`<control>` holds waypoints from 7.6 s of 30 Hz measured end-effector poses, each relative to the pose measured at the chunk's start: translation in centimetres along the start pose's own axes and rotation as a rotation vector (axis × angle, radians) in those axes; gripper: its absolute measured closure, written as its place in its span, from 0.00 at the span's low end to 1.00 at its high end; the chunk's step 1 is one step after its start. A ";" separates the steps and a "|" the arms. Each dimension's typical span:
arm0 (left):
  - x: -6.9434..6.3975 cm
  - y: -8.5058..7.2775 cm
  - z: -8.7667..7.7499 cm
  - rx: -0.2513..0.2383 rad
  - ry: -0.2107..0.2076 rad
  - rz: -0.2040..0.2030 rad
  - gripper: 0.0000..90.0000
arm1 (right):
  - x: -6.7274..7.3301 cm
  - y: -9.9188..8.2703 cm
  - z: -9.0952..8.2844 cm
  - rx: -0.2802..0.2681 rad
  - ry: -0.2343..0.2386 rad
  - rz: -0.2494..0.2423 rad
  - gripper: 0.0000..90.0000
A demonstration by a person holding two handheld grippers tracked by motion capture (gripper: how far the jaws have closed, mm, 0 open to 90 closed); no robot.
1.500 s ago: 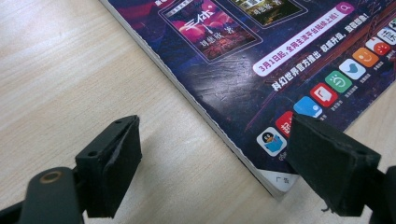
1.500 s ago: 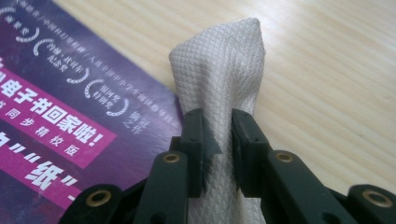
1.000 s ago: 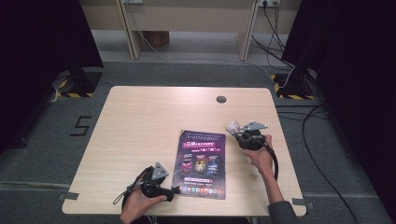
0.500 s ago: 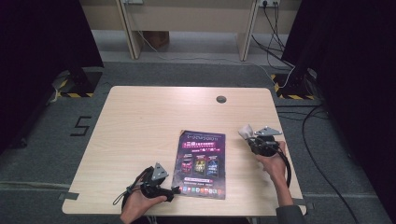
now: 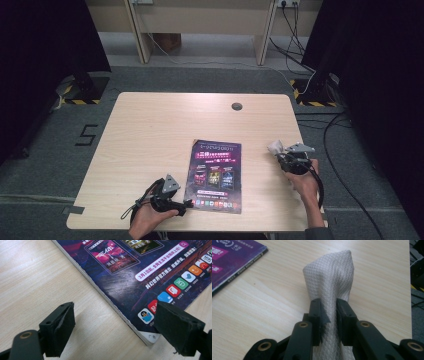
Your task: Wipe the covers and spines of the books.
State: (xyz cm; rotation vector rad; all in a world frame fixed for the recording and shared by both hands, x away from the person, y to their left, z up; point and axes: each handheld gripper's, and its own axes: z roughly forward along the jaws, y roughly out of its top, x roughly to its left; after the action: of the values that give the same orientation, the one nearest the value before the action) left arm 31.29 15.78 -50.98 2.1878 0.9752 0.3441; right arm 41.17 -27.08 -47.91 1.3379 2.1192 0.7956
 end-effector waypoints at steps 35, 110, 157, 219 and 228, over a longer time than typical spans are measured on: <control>0.0 0.0 0.0 -0.004 0.000 0.005 0.18 | 0.1 -0.1 -0.2 -0.024 -0.001 0.102 0.42; -1.7 1.8 1.2 0.039 -0.091 0.034 0.26 | 13.5 -0.4 1.2 0.047 0.346 0.014 0.43; -0.2 2.5 2.8 -0.020 -0.045 -0.053 0.27 | 12.7 2.4 1.8 -0.070 0.555 0.388 0.73; 1.8 -1.6 -2.7 -0.045 -0.111 -0.097 0.31 | 13.8 19.6 -2.0 0.143 -0.039 -0.484 0.93; 1.5 -1.6 -2.6 -0.031 -0.126 -0.080 0.31 | 16.3 19.0 -0.9 0.197 -0.037 -0.573 0.93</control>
State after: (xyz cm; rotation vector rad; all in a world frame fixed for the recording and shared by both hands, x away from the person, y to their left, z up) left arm 30.22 18.93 -50.33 2.1080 0.9784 0.1809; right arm 46.01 -5.81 -35.57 0.7458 2.4178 0.3294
